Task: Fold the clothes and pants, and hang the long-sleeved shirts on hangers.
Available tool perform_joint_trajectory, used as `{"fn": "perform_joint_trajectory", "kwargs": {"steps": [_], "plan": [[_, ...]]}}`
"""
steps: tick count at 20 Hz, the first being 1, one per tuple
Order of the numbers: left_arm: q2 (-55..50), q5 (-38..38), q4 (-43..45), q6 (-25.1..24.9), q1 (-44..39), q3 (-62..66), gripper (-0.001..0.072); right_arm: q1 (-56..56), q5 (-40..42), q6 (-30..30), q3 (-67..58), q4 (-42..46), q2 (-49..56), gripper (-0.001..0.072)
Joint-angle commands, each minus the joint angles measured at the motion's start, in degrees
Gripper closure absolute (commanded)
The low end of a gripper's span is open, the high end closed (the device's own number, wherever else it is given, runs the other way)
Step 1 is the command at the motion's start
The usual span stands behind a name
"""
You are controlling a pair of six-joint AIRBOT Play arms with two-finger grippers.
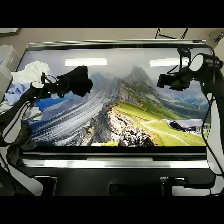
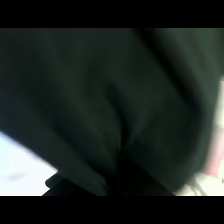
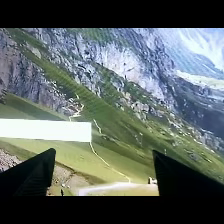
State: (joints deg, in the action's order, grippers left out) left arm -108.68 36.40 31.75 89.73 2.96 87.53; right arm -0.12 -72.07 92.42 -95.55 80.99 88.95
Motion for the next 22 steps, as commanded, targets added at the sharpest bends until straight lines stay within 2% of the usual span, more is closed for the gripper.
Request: {"fn": "perform_joint_trajectory", "kwargs": {"steps": [1,2,5,8,10,12,14,15,16,17,18,20,22], "plan": [[7.8,2.4,-5.4,-20.1,-2.4,2.1,0.0690,0.0,1.2,-2.3,-0.1,0.6,-2.7,0.0041],[13.5,5.2,-5.2,-25.0,-3.5,2.1,0.0690,0.0,2.0,-2.3,-0.3,1.4,-4.7,0.0041],[30.8,11.2,5.7,-24.3,-9.7,2.1,0.0690,0.0,4.9,-2.2,-0.5,2.2,-11.4,0.0041],[42.5,16.7,23.3,-11.2,-21.1,-1.2,0.0690,0.0,2.9,-1.2,-0.5,2.0,-18.4,0.0041],[45.9,15.5,29.7,-2.6,-30.8,-8.2,0.0689,0.0,-0.3,-1.1,-0.5,2.0,-22.2,0.0042],[45.0,8.9,30.7,2.2,-40.4,-17.2,0.0689,0.0,-3.4,-1.1,-0.5,2.0,-24.5,0.0042],[40.9,-3.8,30.6,9.4,-48.8,-26.2,0.0688,0.0,-6.2,-0.5,-0.5,2.2,-25.3,0.0041],[37.6,-7.6,30.5,13.1,-51.8,-28.8,0.0684,0.0,-7.2,0.8,-0.5,2.2,-25.2,0.0041],[34.1,-7.4,29.3,14.9,-53.6,-29.2,0.0514,0.0,-7.5,2.1,-0.5,2.0,-25.0,0.0041],[30.9,-4.9,25.2,15.1,-54.4,-28.5,0.0096,0.0,-7.5,2.7,-0.5,1.9,-24.8,0.0041],[28.8,0.4,22.5,14.1,-53.6,-26.8,-0.0006,0.0,-7.5,2.7,-0.5,2.0,-24.3,0.0041],[28.6,12.7,24.6,4.9,-48.3,-22.6,-0.0006,0.0,-8.5,2.7,-0.5,1.3,-22.2,0.0038],[30.5,25.7,32.1,1.2,-37.6,-18.1,-0.0006,0.0,-12.7,2.6,-0.1,-3.3,-18.7,0.0028]]}}
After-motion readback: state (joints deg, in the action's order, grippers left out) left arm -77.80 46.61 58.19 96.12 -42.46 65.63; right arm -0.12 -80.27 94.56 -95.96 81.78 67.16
